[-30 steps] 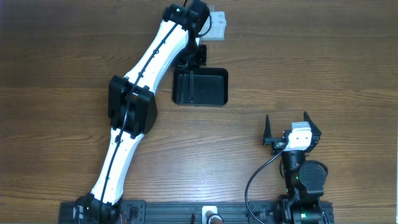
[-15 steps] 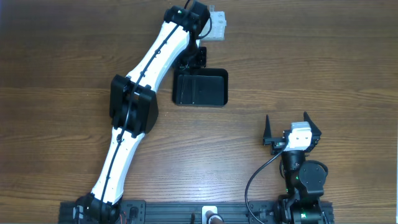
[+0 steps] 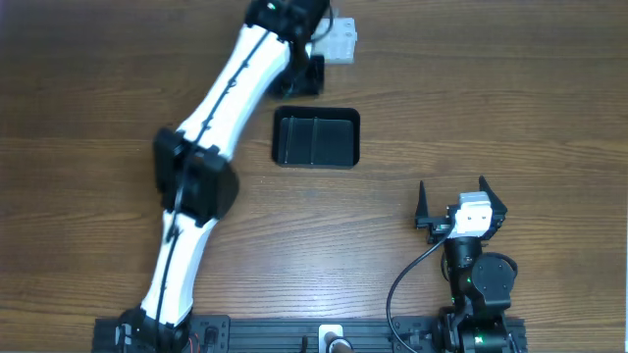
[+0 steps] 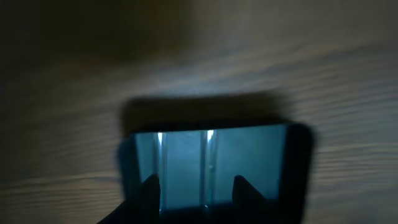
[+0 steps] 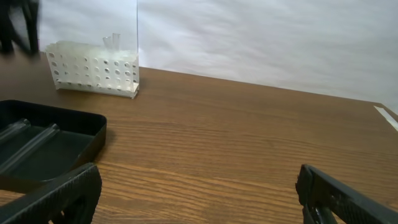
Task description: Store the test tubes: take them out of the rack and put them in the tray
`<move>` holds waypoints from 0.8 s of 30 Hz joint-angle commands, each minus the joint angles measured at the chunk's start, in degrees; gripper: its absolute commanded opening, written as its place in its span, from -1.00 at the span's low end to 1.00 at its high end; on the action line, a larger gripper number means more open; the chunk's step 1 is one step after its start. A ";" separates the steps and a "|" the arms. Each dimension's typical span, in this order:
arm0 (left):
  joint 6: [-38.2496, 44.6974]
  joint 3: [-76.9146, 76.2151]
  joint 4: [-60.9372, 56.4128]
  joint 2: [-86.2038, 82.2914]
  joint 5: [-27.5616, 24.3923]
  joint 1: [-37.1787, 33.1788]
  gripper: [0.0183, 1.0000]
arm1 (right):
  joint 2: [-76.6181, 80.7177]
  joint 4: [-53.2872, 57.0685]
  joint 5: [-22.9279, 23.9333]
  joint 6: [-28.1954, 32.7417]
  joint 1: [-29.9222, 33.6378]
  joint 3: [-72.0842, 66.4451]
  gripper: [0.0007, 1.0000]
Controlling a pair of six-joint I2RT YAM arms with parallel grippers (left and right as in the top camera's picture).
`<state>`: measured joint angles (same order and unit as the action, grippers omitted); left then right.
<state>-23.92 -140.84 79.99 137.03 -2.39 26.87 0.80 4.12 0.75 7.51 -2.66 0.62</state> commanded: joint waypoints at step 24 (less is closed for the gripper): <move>-0.55 41.31 -22.49 -54.16 20.52 -2.47 1.00 | -0.52 0.17 0.31 -0.15 0.37 -0.31 0.98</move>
<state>-24.51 -106.98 59.64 90.26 16.40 25.50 0.80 4.12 0.75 7.53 -2.66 0.62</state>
